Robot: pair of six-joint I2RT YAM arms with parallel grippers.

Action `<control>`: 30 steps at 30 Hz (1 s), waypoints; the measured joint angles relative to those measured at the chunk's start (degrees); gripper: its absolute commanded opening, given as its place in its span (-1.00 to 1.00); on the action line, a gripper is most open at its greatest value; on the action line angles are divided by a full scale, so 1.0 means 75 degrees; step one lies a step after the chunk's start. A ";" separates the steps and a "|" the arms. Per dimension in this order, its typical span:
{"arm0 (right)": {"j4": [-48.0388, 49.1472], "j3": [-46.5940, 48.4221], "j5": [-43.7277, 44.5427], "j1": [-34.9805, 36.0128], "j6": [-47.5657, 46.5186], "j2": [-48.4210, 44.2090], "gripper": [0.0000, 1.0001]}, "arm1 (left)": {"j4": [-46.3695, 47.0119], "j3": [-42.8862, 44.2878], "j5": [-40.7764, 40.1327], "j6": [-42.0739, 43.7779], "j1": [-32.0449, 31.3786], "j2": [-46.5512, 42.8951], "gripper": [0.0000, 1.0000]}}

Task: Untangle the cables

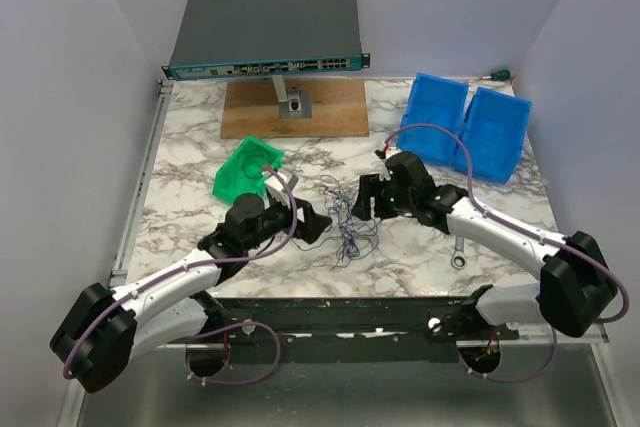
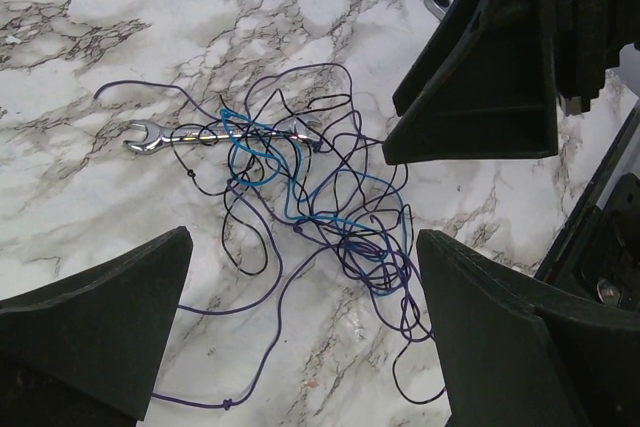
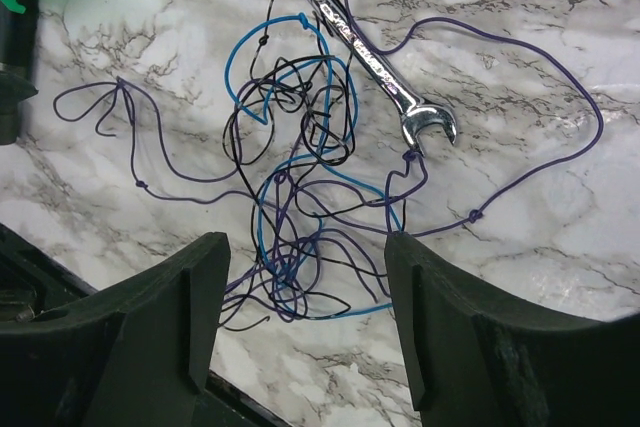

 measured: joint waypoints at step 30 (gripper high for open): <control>0.1183 0.0516 0.0020 0.0635 -0.0227 0.1303 -0.99 | 0.0017 0.0003 -0.0012 -0.0055 0.0000 0.0265 0.98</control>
